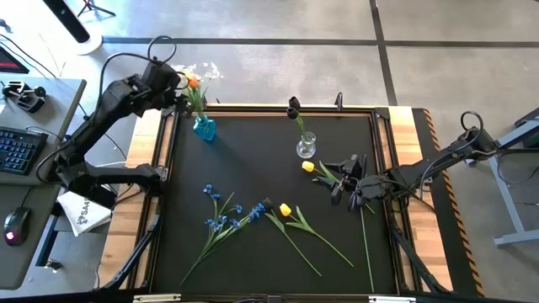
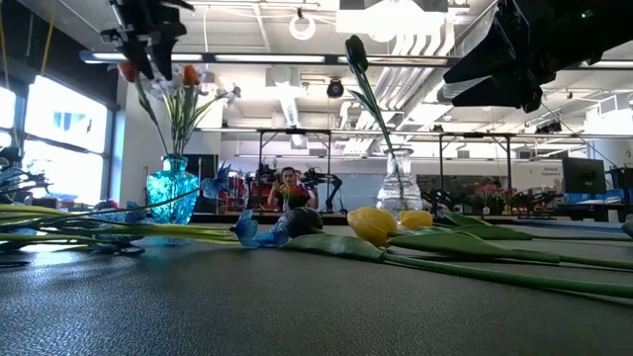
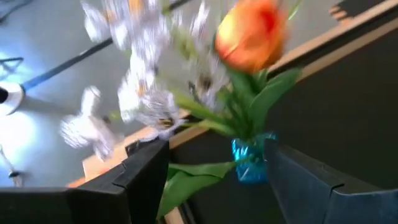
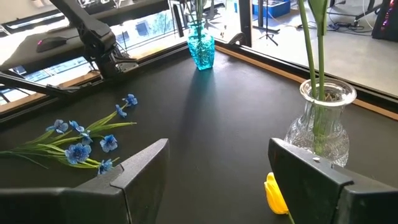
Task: Sort flowers into vase by color
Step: Put the black flower into the transparent vase
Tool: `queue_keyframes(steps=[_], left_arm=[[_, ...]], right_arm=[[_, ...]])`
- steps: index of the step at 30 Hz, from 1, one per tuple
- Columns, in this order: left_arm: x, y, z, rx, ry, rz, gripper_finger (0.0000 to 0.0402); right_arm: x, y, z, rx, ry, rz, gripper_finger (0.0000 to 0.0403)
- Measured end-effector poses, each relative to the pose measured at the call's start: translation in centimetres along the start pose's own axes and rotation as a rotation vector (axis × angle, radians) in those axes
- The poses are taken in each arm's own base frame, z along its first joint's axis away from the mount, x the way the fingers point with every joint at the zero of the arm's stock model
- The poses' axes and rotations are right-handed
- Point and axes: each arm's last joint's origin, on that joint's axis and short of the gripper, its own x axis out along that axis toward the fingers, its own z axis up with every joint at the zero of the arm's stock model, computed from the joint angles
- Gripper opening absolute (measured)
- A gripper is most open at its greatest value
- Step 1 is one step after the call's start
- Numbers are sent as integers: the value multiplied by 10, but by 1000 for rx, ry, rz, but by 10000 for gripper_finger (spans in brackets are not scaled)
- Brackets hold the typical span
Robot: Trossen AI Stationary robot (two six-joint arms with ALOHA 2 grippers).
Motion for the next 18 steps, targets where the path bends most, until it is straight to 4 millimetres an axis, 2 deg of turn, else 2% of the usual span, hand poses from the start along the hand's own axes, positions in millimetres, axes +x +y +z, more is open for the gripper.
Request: queue_keyframes(steps=[6,10,14,18], left_arm=[[-30,0,13,-24,-116,-84,248],[-51,-4,12,-8,-203,-145,248],[-66,-18,7,51,-275,-241,248],[-74,-43,-3,112,-386,-391,248]], right_arm=[[0,0,0,0,-1,1,270],[0,0,0,-1,-1,1,270],[0,0,0,-2,-1,0,270],[0,0,0,-3,-1,0,270]])
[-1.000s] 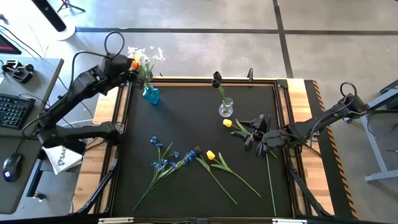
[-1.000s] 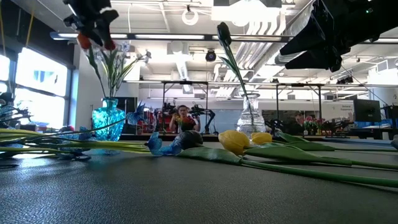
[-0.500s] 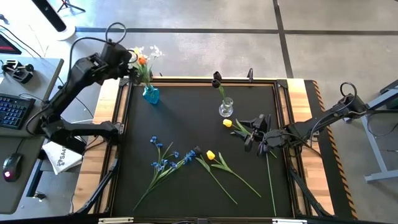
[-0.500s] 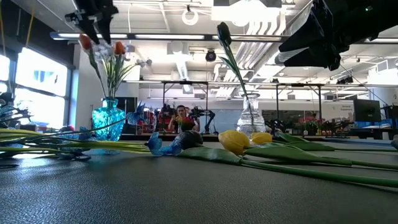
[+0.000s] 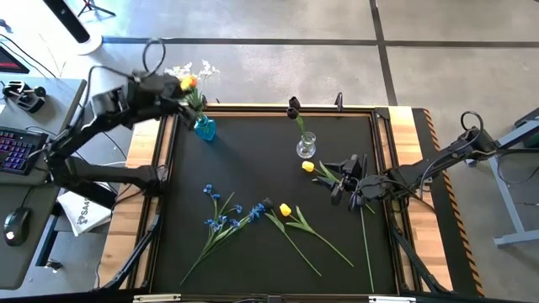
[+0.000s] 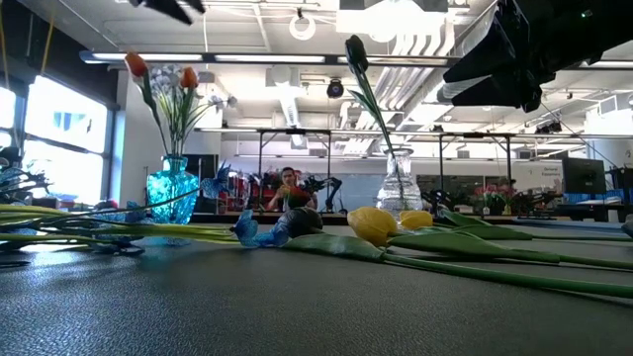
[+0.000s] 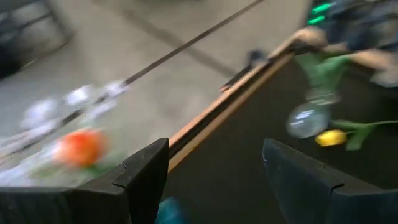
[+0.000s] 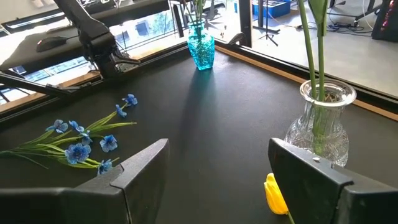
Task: Sort flowers into vase by color
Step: Put the black flower into the transparent vase
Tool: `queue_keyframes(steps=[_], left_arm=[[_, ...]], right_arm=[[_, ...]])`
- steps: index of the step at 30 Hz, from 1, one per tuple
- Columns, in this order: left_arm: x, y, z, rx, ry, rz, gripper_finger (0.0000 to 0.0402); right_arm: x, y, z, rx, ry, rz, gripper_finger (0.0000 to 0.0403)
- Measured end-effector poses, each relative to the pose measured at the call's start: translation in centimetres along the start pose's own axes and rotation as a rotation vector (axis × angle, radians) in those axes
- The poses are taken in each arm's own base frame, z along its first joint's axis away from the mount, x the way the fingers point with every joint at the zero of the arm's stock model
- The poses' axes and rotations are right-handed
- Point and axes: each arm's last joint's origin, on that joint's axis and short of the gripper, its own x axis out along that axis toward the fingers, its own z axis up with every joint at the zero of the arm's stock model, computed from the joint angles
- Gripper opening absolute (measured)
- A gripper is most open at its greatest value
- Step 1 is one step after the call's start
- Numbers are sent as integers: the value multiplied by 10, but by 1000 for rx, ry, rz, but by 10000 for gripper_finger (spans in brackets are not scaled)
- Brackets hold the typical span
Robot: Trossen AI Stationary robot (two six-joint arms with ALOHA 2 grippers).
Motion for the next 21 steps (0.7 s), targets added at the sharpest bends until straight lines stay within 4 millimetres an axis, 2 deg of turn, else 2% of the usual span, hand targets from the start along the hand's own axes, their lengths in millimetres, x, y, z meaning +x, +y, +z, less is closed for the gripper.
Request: queue_keyframes(steps=[6,12,17,21], left_arm=[[20,-53,-33,76,-96,-236,248],[45,-102,-85,130,-105,-384,248],[50,-129,-123,150,-71,-475,248],[44,-144,-141,195,-33,-542,248]], right_arm=[[0,-1,0,0,-10,-17,270],[0,0,0,-1,-3,-7,270],[0,1,0,0,12,20,270],[1,2,-2,-2,38,54,270]])
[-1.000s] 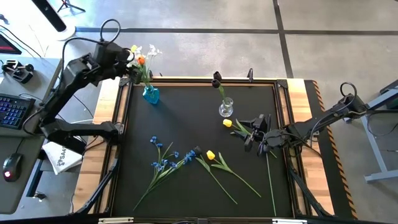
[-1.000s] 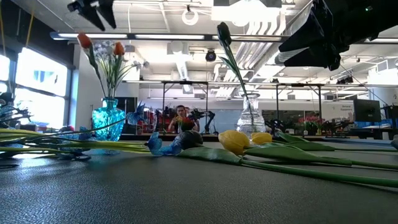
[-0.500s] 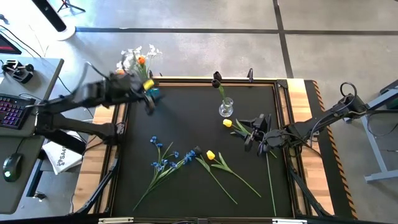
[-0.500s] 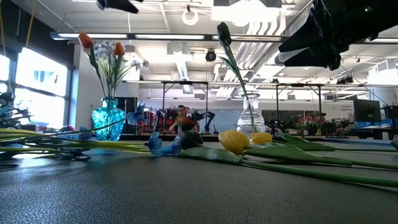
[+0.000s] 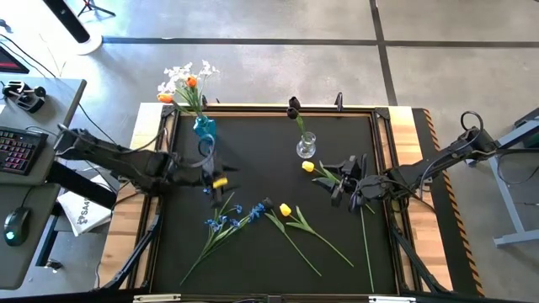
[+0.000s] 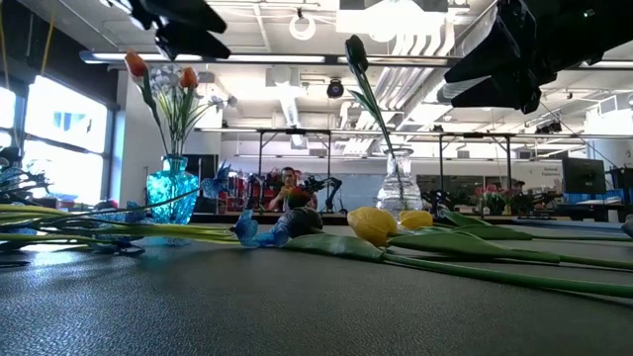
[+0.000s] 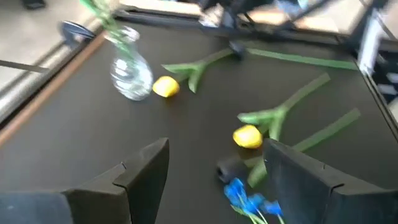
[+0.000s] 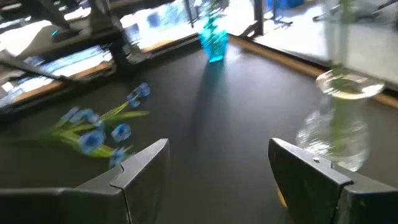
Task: Sort flowers into vase by color
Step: Put the black flower into the transparent vase
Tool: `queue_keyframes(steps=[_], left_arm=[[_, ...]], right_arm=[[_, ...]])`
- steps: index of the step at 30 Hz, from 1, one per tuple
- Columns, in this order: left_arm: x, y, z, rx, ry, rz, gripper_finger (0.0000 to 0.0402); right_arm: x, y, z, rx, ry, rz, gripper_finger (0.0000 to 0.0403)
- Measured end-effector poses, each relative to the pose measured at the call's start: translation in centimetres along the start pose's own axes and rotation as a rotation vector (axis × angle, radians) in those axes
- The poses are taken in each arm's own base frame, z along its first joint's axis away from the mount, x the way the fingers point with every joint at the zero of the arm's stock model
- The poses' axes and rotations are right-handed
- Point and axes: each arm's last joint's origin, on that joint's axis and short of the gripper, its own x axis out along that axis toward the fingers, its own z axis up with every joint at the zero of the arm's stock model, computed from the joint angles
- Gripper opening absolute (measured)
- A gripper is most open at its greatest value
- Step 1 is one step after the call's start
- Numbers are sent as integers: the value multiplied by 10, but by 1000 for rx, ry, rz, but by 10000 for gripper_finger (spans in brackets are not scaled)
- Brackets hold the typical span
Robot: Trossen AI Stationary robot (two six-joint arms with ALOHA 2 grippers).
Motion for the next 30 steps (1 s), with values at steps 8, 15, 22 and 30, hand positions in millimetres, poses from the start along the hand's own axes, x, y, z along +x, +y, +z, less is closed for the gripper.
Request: queue_keyframes(steps=[8,15,22,30], left_arm=[[-7,-27,-17,23,100,-85,248],[-17,-44,-19,51,24,-55,248],[-14,-42,-19,60,-34,119,248],[-1,-40,-24,81,3,177,248]], right_arm=[[9,6,-14,-28,110,67,270],[21,8,-32,64,204,23,270],[14,7,-49,363,528,86,270],[-14,1,-77,571,939,-127,270]])
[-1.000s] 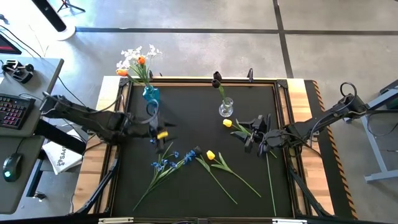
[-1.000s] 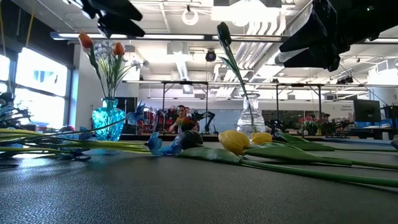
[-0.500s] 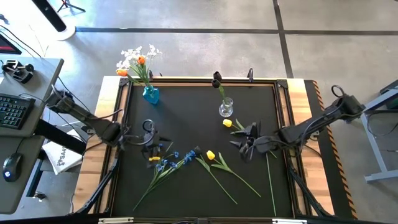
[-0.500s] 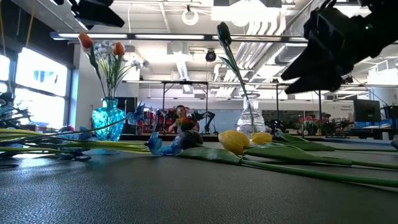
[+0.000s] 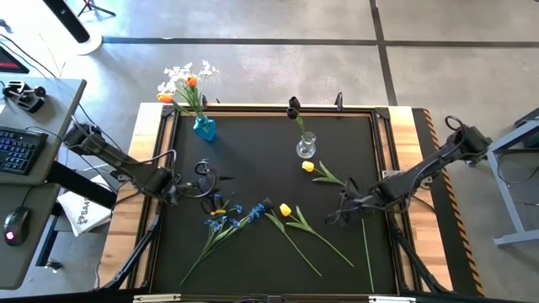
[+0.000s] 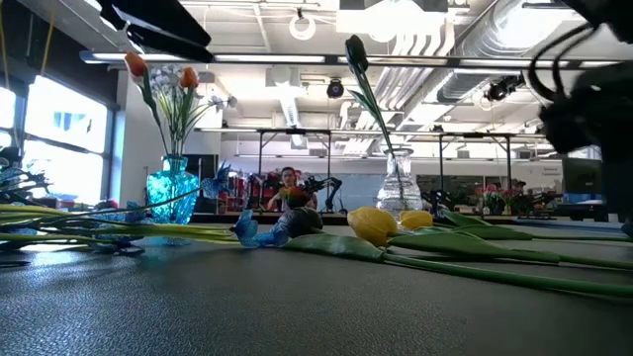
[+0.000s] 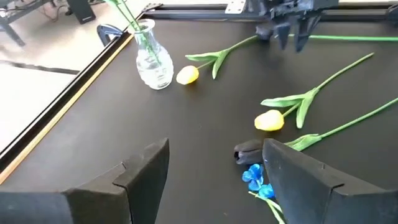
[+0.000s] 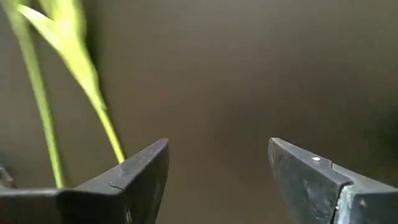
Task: Sort flowers into vase by color
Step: Put the black flower into the transparent vase
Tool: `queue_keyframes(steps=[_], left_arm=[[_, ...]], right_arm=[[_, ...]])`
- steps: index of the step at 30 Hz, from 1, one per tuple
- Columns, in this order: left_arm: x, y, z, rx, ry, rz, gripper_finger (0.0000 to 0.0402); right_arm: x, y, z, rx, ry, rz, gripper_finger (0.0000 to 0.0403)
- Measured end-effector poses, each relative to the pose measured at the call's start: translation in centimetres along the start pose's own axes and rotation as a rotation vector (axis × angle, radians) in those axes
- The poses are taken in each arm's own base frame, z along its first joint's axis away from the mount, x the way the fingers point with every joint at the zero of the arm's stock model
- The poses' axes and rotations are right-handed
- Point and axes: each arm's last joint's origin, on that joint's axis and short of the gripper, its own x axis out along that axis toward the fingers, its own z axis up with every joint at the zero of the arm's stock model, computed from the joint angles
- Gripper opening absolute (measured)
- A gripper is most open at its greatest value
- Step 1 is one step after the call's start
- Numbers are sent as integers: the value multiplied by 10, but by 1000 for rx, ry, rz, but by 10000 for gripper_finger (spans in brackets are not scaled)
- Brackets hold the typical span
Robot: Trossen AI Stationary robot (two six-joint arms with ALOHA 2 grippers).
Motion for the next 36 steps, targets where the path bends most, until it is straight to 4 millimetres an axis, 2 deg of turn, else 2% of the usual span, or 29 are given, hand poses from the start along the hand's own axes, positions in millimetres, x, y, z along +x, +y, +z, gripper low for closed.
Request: queue_keyframes(steps=[4,6,9,12,15,17,21,28,31,36], left_arm=[[6,0,-2,8,18,18,248],[9,0,-3,11,26,26,248],[12,1,-3,12,36,37,248],[15,2,-4,11,47,37,248],[16,2,-5,16,53,39,248],[15,2,-5,18,56,40,248],[15,2,-6,24,64,41,248],[15,2,-6,26,66,42,248],[15,2,-6,26,66,42,248],[15,2,-6,26,66,42,248]], right_arm=[[-2,-4,-11,55,74,-53,270],[-8,2,-14,39,90,-74,270],[-28,16,-17,2,92,-131,270],[-57,25,-17,-5,37,-252,270],[-80,25,-15,30,-52,-381,270],[-85,22,-14,63,-76,-427,270],[-76,14,-16,109,-74,-483,270],[-33,6,-24,123,76,-453,261],[-20,5,-26,102,82,-459,231],[-8,-2,-27,103,82,-530,159]])
